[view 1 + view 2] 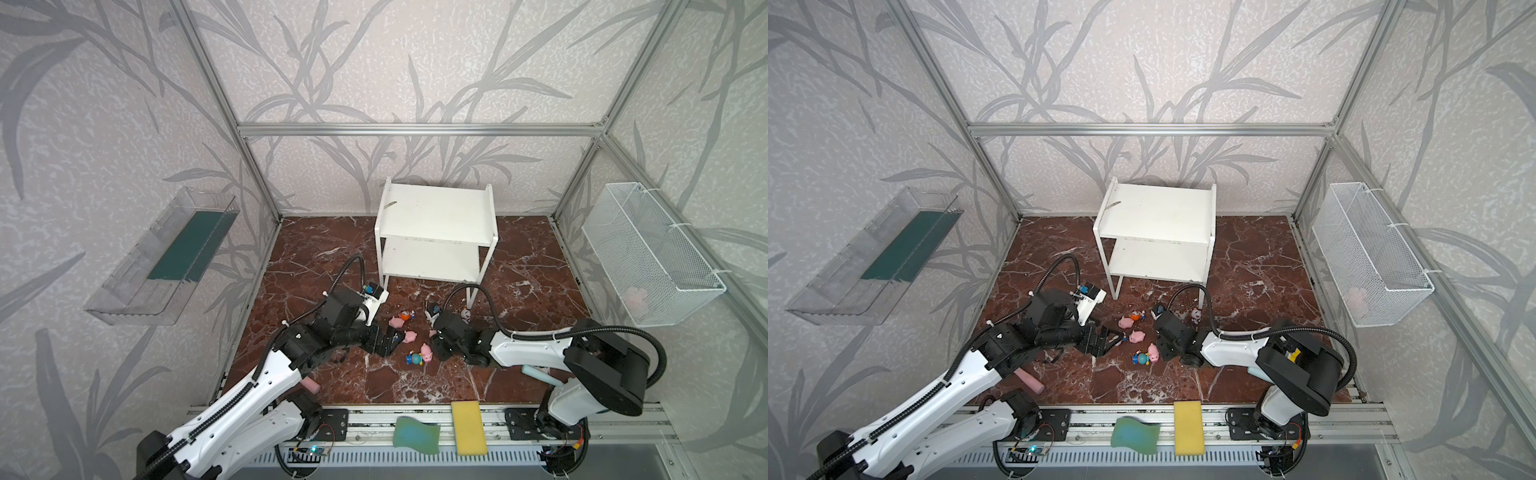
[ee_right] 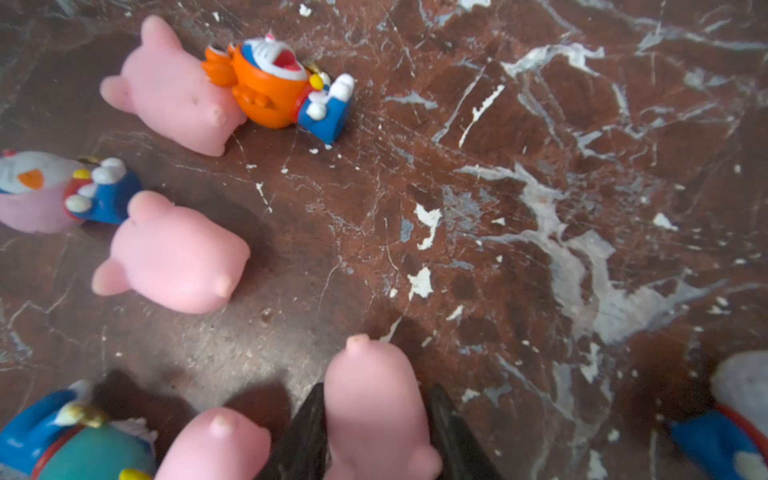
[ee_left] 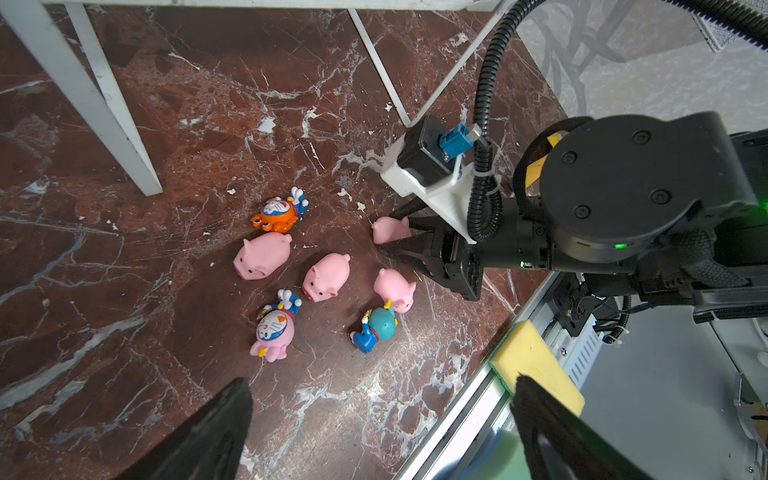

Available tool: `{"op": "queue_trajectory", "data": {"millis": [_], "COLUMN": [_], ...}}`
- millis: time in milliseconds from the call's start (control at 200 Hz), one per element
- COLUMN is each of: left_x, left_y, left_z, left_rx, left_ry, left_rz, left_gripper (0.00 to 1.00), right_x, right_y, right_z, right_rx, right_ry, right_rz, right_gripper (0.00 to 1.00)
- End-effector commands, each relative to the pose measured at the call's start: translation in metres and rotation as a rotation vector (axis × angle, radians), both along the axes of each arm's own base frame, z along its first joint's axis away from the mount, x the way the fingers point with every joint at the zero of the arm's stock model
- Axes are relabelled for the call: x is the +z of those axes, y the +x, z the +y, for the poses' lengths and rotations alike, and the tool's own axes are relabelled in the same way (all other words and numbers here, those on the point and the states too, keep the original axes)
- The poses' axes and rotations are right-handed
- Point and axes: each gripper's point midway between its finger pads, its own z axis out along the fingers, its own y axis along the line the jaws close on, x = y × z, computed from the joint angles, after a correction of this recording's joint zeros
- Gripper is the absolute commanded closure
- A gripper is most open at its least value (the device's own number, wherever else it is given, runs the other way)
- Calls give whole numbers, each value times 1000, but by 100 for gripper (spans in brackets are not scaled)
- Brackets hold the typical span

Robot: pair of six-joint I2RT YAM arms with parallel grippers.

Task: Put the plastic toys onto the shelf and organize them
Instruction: 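Grasp a pink pig toy with the right gripper while left gripper hovers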

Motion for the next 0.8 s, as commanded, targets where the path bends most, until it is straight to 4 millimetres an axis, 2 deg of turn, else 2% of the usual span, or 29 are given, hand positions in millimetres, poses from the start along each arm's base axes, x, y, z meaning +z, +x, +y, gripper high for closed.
{"op": "queue_trajectory", "data": {"millis": [0,335,485,795], "left_x": [11,24,29,42], "left_y": [3,14,19,24], "left_z": [-1,1,4,10], "left_rx": [-9,-6,-2,13], "left_ry": [-6,24,46,68], "left_rz": [-52,-139,-176,-244], "left_gripper": [1,1,1,1], "right_x": [6,32,50,114], "right_y": [-1,-8,-15,-39], "right_z": [-4,-14,-18,-22], "right_rx": [5,25,54,151], "right_ry": [-2,12,35,138], "right_rz": [-9,-41,-57,-119], "right_gripper": [64,68,69,70]}}
